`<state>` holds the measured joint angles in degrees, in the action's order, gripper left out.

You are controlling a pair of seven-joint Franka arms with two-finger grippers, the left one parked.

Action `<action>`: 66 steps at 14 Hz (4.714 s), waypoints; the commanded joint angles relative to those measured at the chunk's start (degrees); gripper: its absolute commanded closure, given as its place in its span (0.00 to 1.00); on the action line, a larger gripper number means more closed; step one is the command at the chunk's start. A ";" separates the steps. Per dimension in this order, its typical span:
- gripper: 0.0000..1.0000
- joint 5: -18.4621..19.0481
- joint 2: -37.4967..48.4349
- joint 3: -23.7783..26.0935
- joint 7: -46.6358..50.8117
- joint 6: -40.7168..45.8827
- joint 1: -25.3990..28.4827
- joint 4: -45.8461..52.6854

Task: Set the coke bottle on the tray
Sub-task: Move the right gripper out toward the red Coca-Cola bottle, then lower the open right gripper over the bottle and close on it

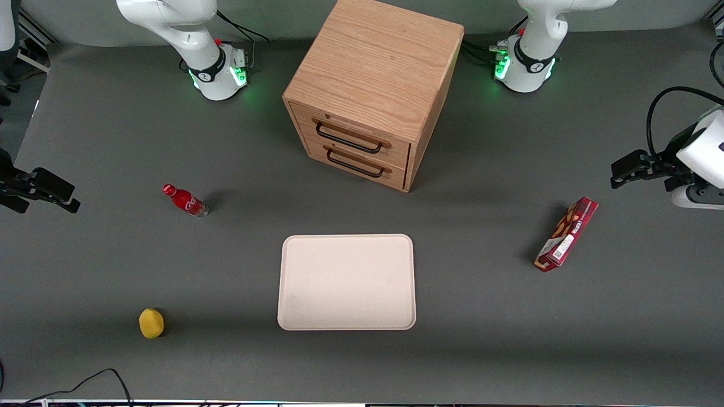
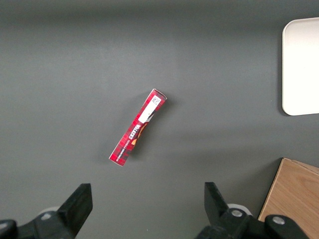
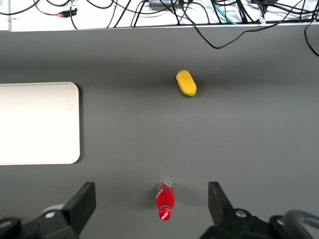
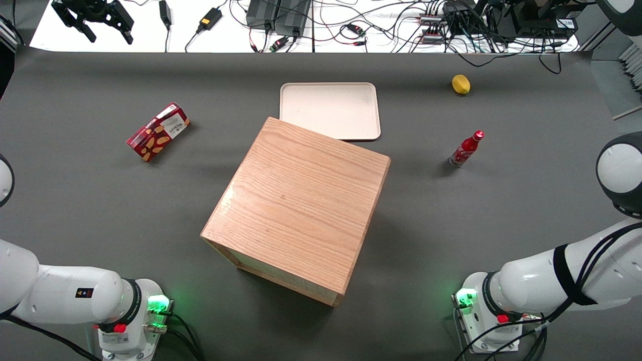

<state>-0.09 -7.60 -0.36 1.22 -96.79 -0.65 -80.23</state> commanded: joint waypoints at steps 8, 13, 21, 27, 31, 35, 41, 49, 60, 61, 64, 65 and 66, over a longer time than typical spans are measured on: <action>0.00 -0.53 -0.22 0.63 0.89 0.29 -0.67 0.69; 0.00 -0.53 -0.92 0.63 0.54 0.29 -0.84 0.69; 0.00 -0.53 -1.19 0.63 0.27 0.29 -0.84 0.51; 0.00 -0.44 -1.63 0.63 0.54 0.99 -0.14 -1.93; 0.00 -0.62 -0.93 1.68 0.27 -1.80 -0.05 -8.51; 0.00 -0.70 8.29 3.60 0.80 -17.51 -0.14 -30.89; 0.00 -0.53 11.73 3.97 -1.30 -31.62 -0.67 -48.79; 0.07 -0.62 11.82 4.23 -7.64 -34.69 -6.03 -53.45; 0.31 -1.41 13.75 4.76 -6.67 -43.13 -6.12 -61.80; 0.35 -1.41 14.02 4.76 -6.58 -42.96 -6.12 -61.97; 0.53 -1.41 14.37 4.76 -6.49 -42.95 -6.12 -62.50; 0.65 -1.41 14.37 4.76 -6.49 -42.87 -6.12 -62.50; 0.75 -1.41 14.46 4.85 -6.49 -42.87 -6.03 -62.50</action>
<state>-0.22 4.89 3.96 -4.74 -139.36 -6.42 -141.20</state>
